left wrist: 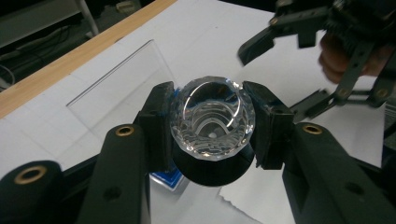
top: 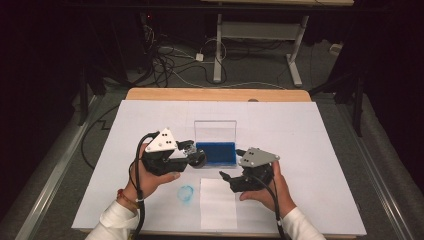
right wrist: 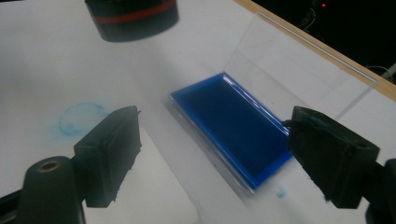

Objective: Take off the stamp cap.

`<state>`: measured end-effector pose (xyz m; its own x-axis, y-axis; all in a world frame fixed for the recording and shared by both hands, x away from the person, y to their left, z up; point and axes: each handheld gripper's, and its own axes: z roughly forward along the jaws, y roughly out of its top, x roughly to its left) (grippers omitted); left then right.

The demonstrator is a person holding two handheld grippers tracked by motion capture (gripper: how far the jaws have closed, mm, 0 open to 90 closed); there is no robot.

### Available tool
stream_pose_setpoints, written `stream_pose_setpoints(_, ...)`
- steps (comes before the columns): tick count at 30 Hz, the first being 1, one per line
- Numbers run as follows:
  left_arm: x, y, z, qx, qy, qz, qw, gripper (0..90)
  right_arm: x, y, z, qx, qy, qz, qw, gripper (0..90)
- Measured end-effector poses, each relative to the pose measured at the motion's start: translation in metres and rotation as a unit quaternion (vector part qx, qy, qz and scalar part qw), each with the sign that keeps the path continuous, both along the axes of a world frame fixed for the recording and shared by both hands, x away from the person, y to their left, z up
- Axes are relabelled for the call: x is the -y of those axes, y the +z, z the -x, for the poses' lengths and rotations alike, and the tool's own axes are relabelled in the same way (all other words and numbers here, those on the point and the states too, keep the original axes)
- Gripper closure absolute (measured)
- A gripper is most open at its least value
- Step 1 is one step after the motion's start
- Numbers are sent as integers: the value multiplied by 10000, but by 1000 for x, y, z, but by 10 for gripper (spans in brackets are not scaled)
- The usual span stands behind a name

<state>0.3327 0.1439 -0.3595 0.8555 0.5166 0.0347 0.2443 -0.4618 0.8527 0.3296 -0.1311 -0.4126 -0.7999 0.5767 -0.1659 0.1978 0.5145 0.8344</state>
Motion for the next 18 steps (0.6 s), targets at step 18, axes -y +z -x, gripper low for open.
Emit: stream_pose_setpoints(18,25,-19,5,-350,-437,180,9983,549,-39,-17,12,110,388,-82,9992,287)
